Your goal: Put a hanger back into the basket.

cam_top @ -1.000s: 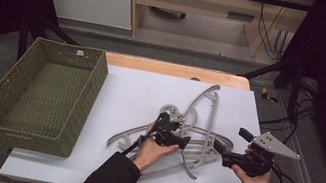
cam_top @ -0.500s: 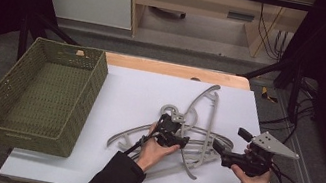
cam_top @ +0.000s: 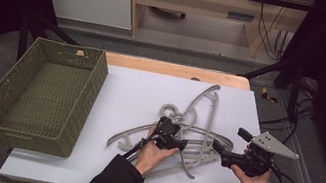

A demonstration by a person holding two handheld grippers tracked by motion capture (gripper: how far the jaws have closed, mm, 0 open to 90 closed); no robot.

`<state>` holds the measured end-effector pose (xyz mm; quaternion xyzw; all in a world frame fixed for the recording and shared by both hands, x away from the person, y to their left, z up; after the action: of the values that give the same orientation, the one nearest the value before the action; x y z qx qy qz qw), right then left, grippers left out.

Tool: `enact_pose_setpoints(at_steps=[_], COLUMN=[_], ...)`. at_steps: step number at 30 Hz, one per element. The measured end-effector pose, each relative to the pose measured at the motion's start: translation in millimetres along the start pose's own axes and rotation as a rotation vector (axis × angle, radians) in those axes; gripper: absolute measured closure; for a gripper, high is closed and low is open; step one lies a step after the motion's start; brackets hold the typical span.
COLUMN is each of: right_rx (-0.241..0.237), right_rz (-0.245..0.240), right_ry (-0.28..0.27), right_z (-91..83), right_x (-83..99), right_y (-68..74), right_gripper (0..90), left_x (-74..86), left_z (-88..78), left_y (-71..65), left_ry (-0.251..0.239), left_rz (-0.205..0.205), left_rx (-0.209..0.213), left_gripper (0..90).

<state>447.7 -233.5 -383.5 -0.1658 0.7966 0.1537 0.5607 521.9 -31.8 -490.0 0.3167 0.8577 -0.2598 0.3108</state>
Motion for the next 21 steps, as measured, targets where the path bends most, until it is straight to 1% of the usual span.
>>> enact_pose_setpoints(at_steps=[2,3,5,7,10,13,15,21], right_rx=[0.0,0.0,0.0,0.0,-0.002,0.0,-0.002,0.002], right_rz=[0.001,0.001,0.0,0.0,0.002,0.0,0.001,-0.001], right_ry=[0.0,0.0,0.001,-0.001,-0.001,-0.001,-0.001,0.001], right_z=[0.2,0.2,-0.1,-0.5,-0.9,-0.6,-0.9,0.2], right_x=[0.0,0.0,0.1,-0.2,-0.2,-0.2,-0.2,0.2], right_y=[0.3,0.3,0.1,-0.3,-0.4,-0.3,-0.4,0.0], right_gripper=[2.2,2.2,2.2,2.2,2.2,2.2,2.3,2.3], left_x=[1.0,1.3,1.2,1.4,1.4,2.6,3.3,3.6], left_z=[1.5,2.3,1.4,-0.3,-4.1,-8.2,-10.7,-15.1], left_y=[1.1,1.4,1.8,3.5,6.5,10.9,13.8,19.9], left_ry=[0.015,0.015,0.023,0.038,0.057,0.069,0.07,0.086], left_rz=[0.002,-0.003,-0.02,-0.015,-0.03,-0.028,-0.035,-0.019], left_rx=[0.0,-0.002,0.008,-0.003,-0.009,-0.02,-0.026,-0.034], left_gripper=[49.7,51.8,53.0,54.9,58.6,62.9,66.5,75.1])
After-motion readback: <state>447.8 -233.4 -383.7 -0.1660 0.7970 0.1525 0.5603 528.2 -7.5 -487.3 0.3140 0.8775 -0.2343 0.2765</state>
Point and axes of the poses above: each handheld gripper's, and its own axes: z roughly forward along the jaws, x roughly out of its underside, y roughly to its left, the point moved 4 cm from there along z, roughly forward along the jaws, and after that the axes turned 8 degrees about x, right-handed, at the moved point
